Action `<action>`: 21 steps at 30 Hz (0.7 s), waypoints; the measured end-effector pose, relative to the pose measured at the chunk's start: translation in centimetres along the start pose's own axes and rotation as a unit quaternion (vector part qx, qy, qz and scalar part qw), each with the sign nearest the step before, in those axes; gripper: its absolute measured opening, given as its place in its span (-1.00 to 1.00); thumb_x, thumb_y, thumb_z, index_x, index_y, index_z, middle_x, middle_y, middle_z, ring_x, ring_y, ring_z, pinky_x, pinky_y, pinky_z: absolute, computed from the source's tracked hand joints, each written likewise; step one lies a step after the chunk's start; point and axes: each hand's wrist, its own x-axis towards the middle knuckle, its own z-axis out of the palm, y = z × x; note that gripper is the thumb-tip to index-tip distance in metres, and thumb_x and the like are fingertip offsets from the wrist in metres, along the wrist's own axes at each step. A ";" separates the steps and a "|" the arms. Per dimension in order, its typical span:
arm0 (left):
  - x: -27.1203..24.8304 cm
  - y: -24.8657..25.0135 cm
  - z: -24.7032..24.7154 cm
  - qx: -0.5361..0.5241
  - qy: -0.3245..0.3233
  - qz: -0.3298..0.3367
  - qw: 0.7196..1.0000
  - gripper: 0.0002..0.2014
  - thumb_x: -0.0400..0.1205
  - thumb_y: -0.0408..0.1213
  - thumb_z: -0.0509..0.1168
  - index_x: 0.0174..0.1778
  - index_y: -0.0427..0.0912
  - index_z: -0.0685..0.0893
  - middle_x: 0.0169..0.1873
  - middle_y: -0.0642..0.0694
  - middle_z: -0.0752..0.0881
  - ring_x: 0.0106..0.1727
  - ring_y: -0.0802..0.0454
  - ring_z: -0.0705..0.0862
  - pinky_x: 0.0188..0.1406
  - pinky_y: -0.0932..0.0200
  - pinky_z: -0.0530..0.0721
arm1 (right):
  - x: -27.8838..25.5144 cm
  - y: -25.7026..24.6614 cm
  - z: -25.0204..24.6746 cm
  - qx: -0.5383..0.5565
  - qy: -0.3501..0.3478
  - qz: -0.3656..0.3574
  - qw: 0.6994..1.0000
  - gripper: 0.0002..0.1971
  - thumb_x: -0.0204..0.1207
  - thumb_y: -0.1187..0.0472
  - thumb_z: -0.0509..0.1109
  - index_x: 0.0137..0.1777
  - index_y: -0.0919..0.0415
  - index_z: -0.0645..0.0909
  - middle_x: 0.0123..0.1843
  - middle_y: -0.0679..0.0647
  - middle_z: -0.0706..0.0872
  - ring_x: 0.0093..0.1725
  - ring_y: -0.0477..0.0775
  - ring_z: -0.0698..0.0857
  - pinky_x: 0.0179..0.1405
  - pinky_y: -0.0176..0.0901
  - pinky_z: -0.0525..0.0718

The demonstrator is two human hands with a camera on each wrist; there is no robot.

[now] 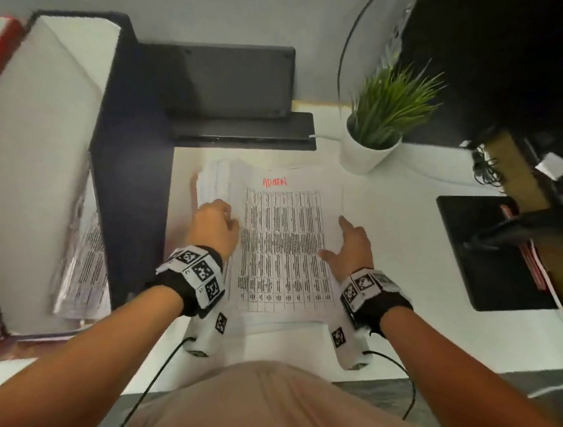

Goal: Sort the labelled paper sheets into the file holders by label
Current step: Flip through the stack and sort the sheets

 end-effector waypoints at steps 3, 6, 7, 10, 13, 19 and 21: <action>0.8 -0.4 0.1 0.034 0.010 -0.043 0.998 -0.77 0.58 -0.12 0.35 -0.04 -0.24 0.64 -0.16 -0.16 0.69 -0.15 -0.12 0.66 -0.12 0.04 0.67 | -0.1 -0.2 -0.1 -0.009 -0.007 0.004 1.000 -0.19 0.44 0.19 0.50 0.62 0.16 0.15 0.44 0.26 0.39 0.47 0.24 0.36 0.45 -0.01 0.35; 1.4 -0.1 0.0 -0.003 0.013 -0.067 0.998 -0.74 0.50 -0.09 0.44 -0.33 -0.21 0.65 -0.40 -0.08 0.64 -0.38 0.01 0.59 -0.32 0.18 0.61 | -0.3 -0.4 -0.3 -0.037 -0.009 0.001 0.999 -0.18 0.43 0.15 0.51 0.61 0.13 0.16 0.42 0.25 0.38 0.46 0.24 0.35 0.44 0.00 0.36; 1.6 0.0 0.0 -0.017 0.012 -0.072 0.997 -0.76 0.49 -0.12 0.46 -0.34 -0.23 0.67 -0.40 -0.07 0.64 -0.38 0.03 0.59 -0.32 0.21 0.60 | -0.4 -0.5 -0.4 -0.052 -0.002 -0.007 0.999 -0.18 0.41 0.14 0.52 0.61 0.13 0.17 0.41 0.25 0.37 0.44 0.24 0.34 0.43 0.01 0.37; 1.7 0.0 0.0 -0.022 0.000 -0.078 0.997 -0.76 0.53 -0.24 0.42 -0.40 -0.27 0.65 -0.40 -0.10 0.62 -0.40 0.03 0.56 -0.34 0.25 0.55 | -0.6 -0.8 -0.4 -0.088 0.030 -0.071 0.993 -0.19 0.37 0.24 0.55 0.59 0.10 0.23 0.37 0.19 0.36 0.39 0.18 0.33 0.39 -0.03 0.40; 1.2 0.0 -0.1 -0.007 0.016 -0.035 0.999 -0.66 0.59 -0.32 0.34 -0.52 -0.25 0.54 -0.55 -0.07 0.52 -0.50 0.08 0.46 -0.45 0.23 0.54 | -0.6 -1.3 -0.1 -0.045 -0.012 -0.123 0.991 -0.25 0.38 0.49 0.44 0.55 0.11 0.29 0.34 0.19 0.40 0.37 0.16 0.39 0.39 -0.09 0.43; -0.3 -0.2 -0.3 -0.182 0.054 0.042 0.981 -0.84 0.62 -0.43 0.25 0.01 -0.20 0.72 -0.12 -0.03 0.71 -0.21 0.17 0.64 -0.26 0.49 0.57 | -0.1 -1.8 -0.3 0.171 -0.025 -0.023 0.985 -0.10 0.29 0.42 0.57 0.57 0.09 0.17 0.37 0.22 0.35 0.26 0.20 0.55 0.19 -0.12 0.60; -0.3 -0.6 -0.2 -0.236 0.042 0.022 0.970 -0.87 0.63 -0.44 0.25 -0.05 -0.19 0.68 -0.06 -0.10 0.71 -0.12 0.06 0.67 -0.14 0.34 0.64 | 0.2 -1.8 -0.7 0.207 -0.004 0.011 0.978 0.04 0.22 0.33 0.65 0.60 0.02 0.07 0.36 0.20 0.37 0.25 0.19 0.57 0.10 -0.15 0.60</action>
